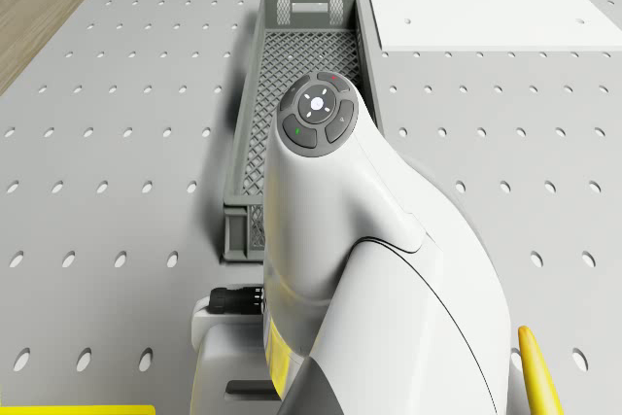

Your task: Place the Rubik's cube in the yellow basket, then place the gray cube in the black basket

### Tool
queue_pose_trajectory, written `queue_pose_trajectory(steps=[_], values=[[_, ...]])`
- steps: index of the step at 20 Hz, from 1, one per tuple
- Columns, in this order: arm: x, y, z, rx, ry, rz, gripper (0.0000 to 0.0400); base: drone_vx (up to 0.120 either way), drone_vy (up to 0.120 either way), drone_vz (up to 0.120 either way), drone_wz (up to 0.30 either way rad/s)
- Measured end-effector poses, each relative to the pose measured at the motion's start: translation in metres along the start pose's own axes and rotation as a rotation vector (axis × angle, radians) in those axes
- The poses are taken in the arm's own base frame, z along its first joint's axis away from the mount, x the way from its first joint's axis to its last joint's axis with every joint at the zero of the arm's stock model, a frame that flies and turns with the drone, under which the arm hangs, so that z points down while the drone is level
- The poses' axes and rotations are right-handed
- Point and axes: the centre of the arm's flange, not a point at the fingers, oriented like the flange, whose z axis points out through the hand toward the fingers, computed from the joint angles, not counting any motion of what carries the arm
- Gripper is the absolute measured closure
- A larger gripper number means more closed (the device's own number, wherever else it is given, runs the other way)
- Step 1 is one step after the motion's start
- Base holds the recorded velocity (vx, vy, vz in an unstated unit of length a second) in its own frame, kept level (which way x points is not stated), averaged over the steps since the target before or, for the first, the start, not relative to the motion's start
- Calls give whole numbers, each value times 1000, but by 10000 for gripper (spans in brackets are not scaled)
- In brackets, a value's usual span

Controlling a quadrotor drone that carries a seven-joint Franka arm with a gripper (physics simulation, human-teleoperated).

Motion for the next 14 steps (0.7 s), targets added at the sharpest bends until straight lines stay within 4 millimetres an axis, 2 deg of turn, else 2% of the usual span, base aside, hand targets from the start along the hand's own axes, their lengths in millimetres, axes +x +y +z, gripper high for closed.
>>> queue_pose_trajectory(steps=[14], values=[[0,0,0,0,0,0,149,120,0,0,0]])
